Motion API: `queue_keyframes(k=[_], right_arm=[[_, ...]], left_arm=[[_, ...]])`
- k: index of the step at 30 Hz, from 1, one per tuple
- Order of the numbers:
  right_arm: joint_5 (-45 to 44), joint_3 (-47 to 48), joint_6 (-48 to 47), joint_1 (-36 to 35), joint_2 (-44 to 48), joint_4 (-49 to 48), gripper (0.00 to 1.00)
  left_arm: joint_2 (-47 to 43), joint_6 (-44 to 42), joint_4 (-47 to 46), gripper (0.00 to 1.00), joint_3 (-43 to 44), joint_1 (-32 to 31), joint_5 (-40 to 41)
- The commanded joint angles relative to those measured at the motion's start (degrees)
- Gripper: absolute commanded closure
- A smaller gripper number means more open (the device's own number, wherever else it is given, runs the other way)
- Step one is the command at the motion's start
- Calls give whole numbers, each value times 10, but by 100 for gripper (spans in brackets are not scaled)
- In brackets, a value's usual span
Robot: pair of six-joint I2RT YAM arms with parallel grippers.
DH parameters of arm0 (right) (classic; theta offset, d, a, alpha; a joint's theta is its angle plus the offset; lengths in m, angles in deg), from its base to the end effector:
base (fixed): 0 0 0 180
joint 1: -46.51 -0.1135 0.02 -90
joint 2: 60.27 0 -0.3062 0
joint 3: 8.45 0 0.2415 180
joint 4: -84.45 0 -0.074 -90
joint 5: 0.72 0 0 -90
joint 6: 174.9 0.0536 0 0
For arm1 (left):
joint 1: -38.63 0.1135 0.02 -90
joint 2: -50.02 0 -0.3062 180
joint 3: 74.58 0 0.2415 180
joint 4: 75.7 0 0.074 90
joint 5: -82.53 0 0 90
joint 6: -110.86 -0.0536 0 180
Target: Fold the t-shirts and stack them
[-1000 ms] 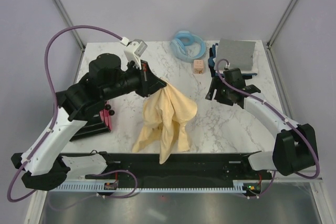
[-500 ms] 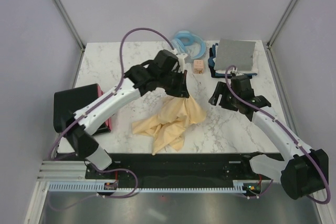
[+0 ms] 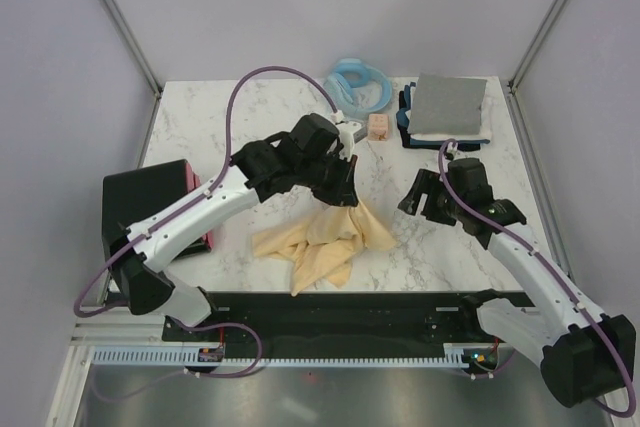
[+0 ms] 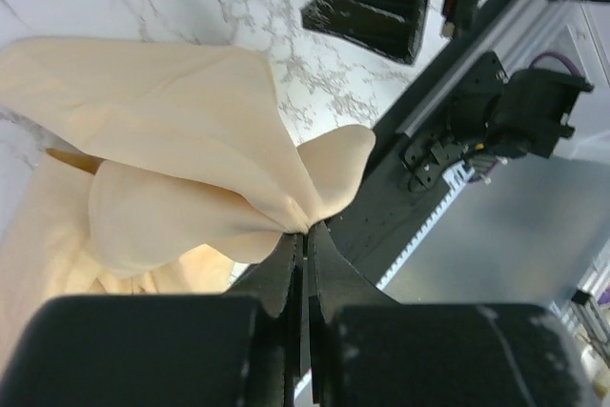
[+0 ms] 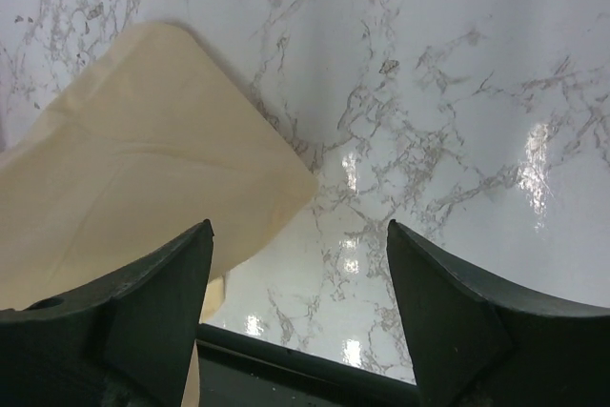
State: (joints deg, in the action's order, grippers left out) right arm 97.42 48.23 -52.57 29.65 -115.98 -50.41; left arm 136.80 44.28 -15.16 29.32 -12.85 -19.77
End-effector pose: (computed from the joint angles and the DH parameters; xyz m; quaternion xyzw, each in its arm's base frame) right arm 0.1702 0.0595 0.2820 0.0963 0.9141 0.2211 0.3259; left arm 0.1937 -0.2617 0.4034 0.2625 0.8757 -0.3172 0.2522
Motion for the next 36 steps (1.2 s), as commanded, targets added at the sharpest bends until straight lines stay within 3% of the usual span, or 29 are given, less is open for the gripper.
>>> queue_keyframes(k=[1, 5, 12, 20, 27, 31, 36], right_arm=[[-1, 13, 10, 2, -12, -7, 19], [-72, 69, -17, 10, -18, 21, 20], [-47, 118, -51, 24, -63, 39, 20], [-10, 71, -26, 24, -66, 3, 20], [23, 34, -5, 24, -55, -25, 21], [21, 23, 3, 23, -39, -31, 20], [-6, 37, -3, 24, -30, -24, 20]], left_arm=[[13, -27, -30, 98, -34, -1, -85], [58, -8, -44, 98, -15, -31, -118], [-21, -29, -61, 98, 78, -34, 98], [-79, -6, -46, 98, 149, -31, 163], [-29, -31, 60, 98, 346, -26, 163], [-34, -29, 65, 98, 321, -20, 154], [-64, -26, 63, 98, 230, -10, 142]])
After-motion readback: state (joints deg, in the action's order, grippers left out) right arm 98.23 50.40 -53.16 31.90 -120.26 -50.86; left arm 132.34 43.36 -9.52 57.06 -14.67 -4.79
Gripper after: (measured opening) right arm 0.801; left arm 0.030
